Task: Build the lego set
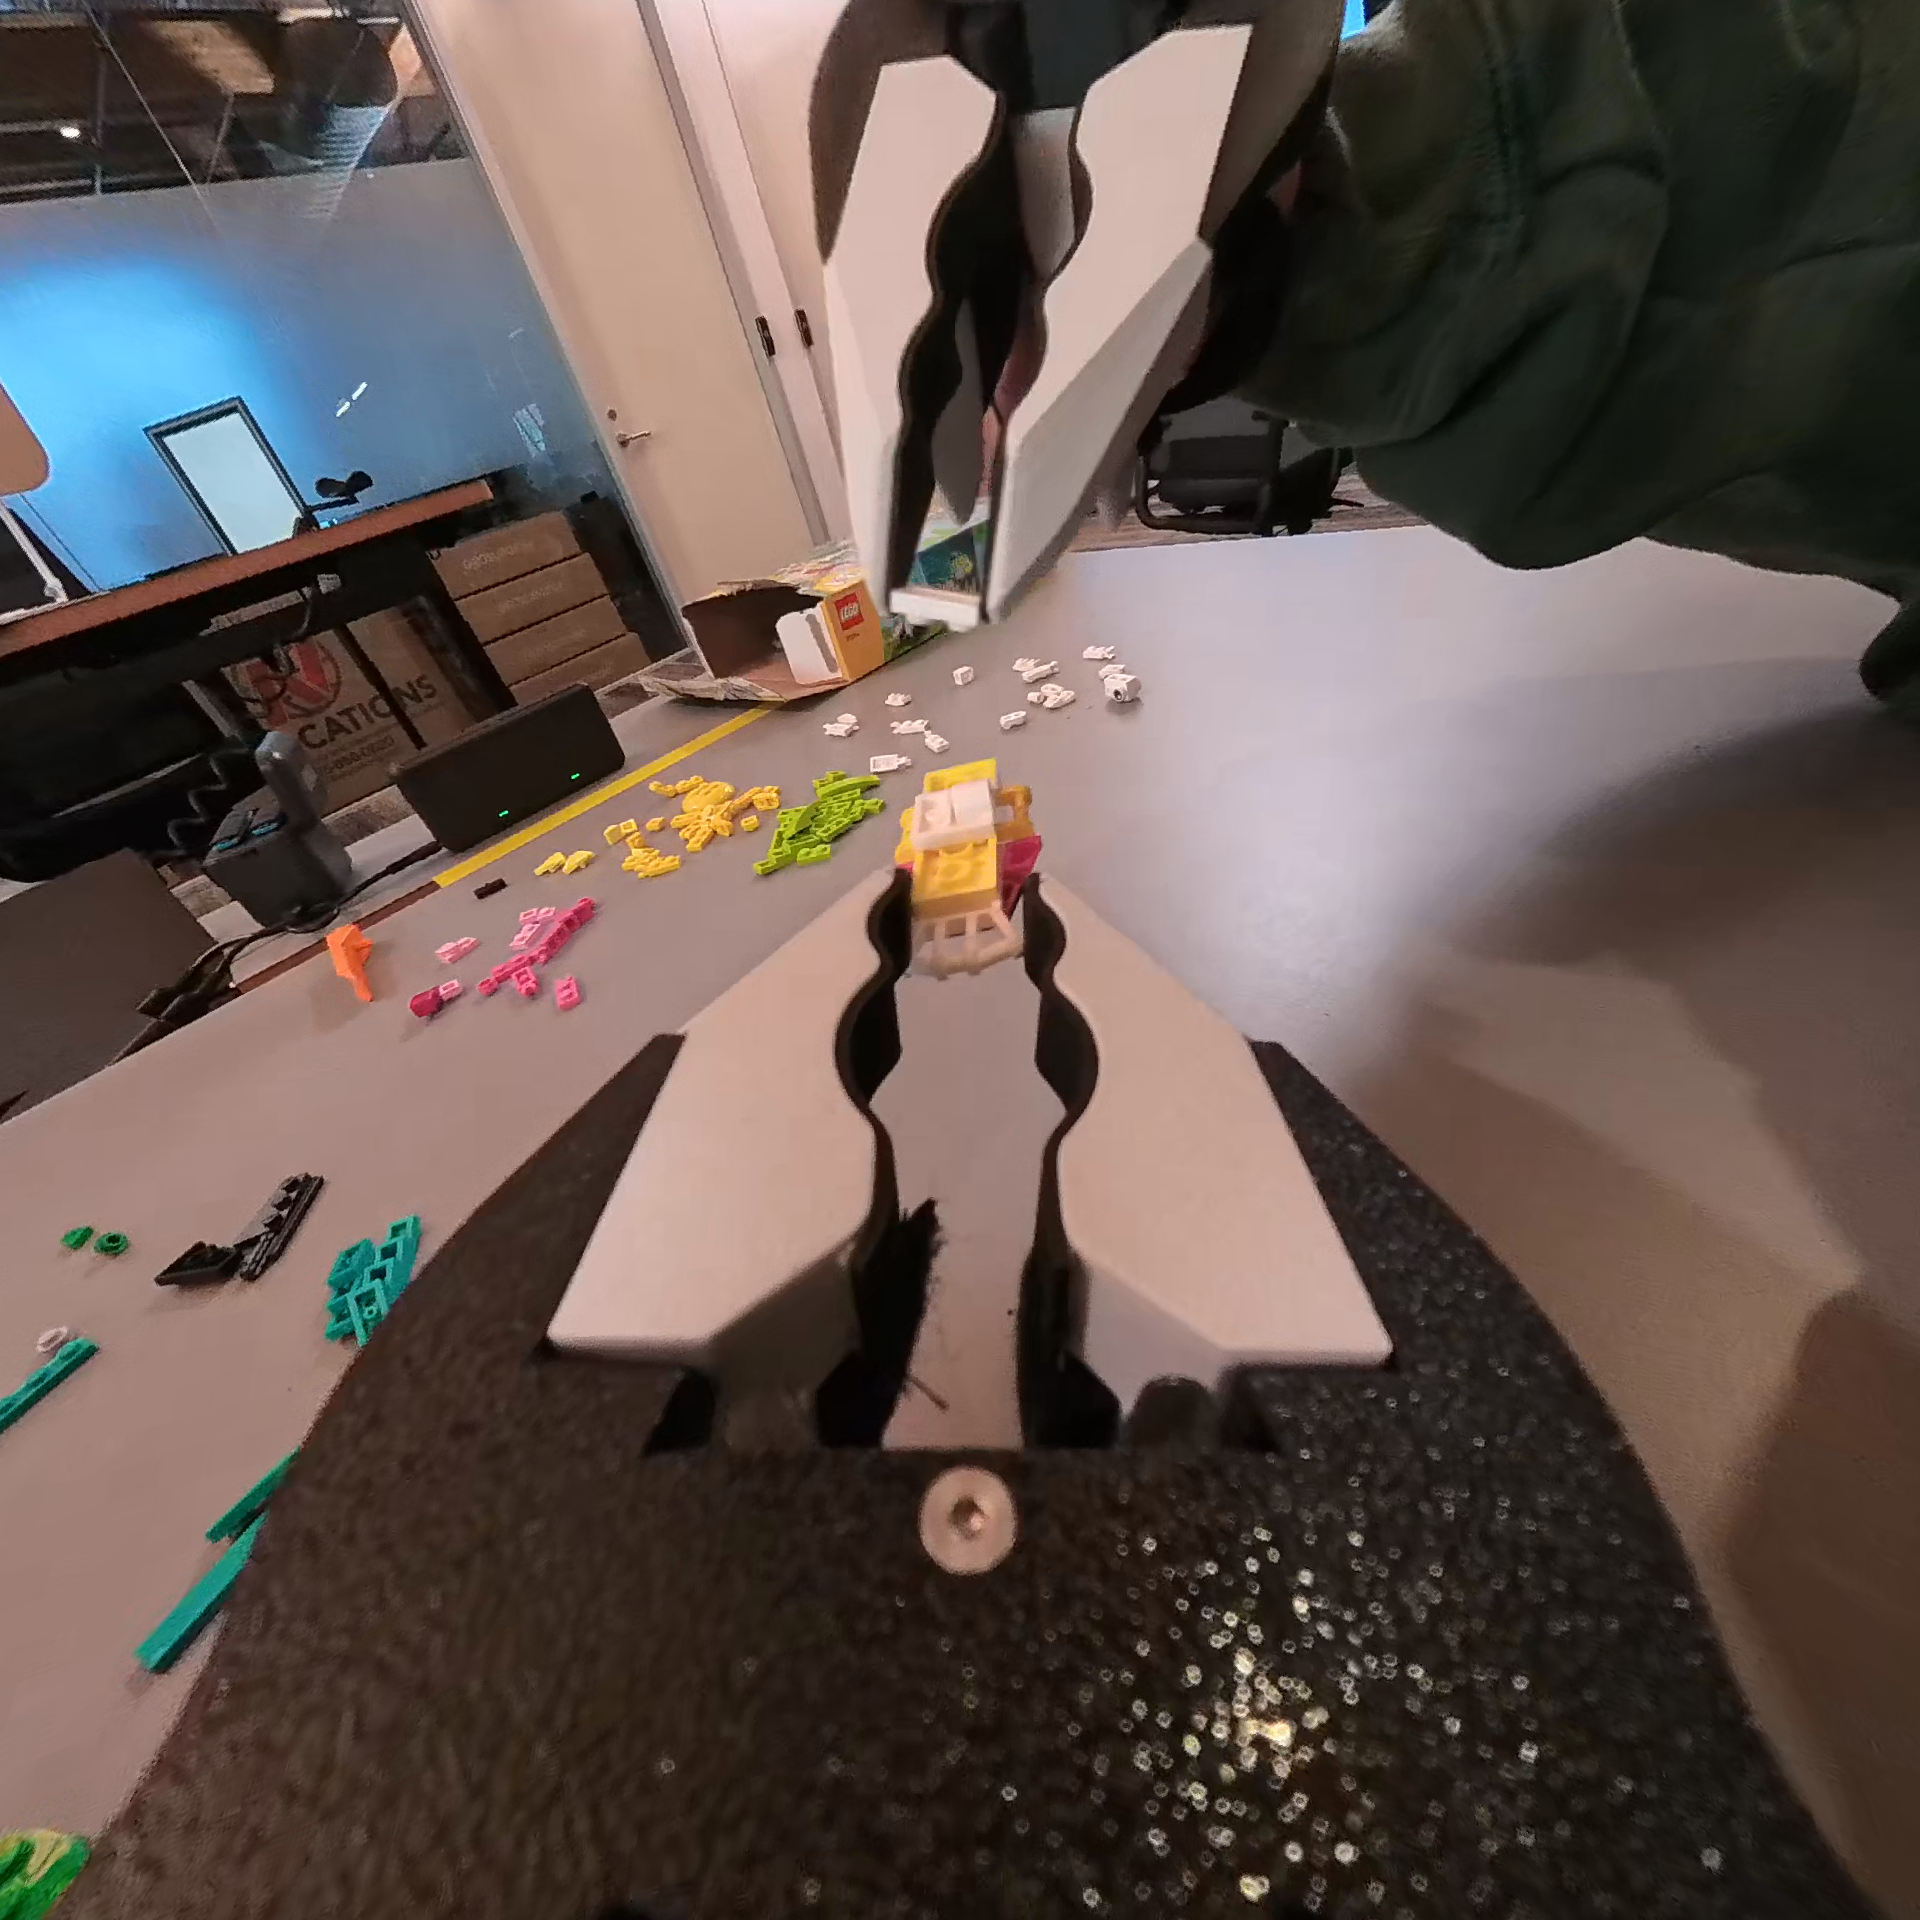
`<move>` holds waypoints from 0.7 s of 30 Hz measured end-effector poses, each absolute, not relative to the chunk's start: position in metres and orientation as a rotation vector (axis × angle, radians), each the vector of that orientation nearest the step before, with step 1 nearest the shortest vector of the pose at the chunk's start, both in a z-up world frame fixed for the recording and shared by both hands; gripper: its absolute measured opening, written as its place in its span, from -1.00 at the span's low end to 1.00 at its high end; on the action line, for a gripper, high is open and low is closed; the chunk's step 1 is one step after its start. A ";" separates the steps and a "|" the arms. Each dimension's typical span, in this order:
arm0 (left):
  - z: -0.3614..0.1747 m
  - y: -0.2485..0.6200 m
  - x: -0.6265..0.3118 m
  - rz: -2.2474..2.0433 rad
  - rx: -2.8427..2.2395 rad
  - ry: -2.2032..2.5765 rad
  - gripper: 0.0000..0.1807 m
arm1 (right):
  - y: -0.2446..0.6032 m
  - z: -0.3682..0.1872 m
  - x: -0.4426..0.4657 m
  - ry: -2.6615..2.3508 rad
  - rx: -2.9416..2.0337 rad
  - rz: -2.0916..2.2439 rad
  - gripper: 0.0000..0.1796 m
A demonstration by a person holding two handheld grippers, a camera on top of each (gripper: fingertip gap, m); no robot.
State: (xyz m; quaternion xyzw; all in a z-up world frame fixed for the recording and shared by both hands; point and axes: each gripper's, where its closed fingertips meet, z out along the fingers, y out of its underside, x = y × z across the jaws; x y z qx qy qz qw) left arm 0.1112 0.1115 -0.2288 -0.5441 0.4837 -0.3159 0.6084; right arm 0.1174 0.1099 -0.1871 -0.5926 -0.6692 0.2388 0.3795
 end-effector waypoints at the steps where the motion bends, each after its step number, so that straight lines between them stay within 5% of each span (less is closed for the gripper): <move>1: -0.229 0.112 0.111 -0.733 -1.258 1.115 -0.80 | 0.109 -0.187 0.118 -1.712 -1.517 0.621 -0.84; 21: -0.224 0.104 0.113 -0.790 -1.214 1.128 -0.80 | 0.105 -0.209 0.128 -1.816 -1.649 0.708 -0.84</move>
